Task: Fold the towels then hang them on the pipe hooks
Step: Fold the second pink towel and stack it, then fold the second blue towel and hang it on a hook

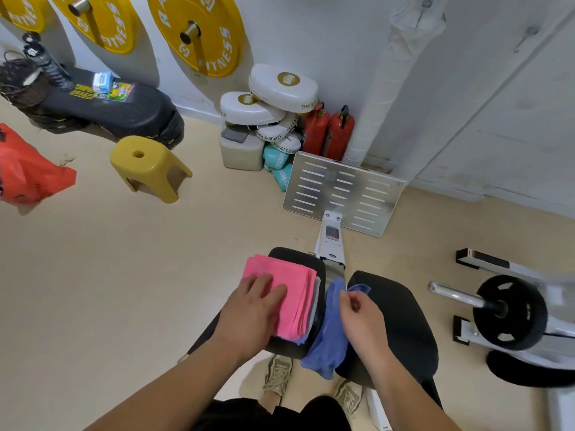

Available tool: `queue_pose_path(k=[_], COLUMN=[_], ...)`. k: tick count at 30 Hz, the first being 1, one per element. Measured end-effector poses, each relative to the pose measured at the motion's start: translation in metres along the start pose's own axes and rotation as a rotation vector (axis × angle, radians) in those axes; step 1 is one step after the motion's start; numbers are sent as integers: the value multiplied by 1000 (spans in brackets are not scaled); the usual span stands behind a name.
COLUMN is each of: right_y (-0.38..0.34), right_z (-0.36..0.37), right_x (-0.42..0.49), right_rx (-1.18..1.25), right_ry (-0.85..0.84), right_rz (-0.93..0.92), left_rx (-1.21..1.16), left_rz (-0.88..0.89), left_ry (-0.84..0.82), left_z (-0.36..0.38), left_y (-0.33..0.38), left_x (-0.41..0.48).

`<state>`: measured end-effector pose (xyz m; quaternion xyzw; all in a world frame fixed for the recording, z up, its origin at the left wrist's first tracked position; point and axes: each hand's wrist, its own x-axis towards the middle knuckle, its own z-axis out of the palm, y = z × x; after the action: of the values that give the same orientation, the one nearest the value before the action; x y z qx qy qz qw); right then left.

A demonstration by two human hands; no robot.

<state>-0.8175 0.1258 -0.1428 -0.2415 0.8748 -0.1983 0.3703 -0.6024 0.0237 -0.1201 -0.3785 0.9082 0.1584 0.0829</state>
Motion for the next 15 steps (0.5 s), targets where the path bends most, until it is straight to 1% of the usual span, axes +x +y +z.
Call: queue_pose_path(k=[3, 6, 9, 12, 15], right_y=[24, 36, 36, 40, 40], right_z=[0, 10, 18, 29, 33], right_x=[16, 27, 29, 23, 15], right_rx=[-184, -356, -617, -830, -878], right_ry=[47, 21, 13, 26, 27], right_rz=[14, -51, -105, -138, -179], left_rx=[-16, -82, -186, -298, -357], left_rz=[64, 135, 220, 243, 257], left_ry=[99, 190, 253, 254, 227], left_z=[-5, -17, -26, -30, -30], left_y=[4, 16, 36, 52, 59], left_x=[-4, -11, -21, -30, -38])
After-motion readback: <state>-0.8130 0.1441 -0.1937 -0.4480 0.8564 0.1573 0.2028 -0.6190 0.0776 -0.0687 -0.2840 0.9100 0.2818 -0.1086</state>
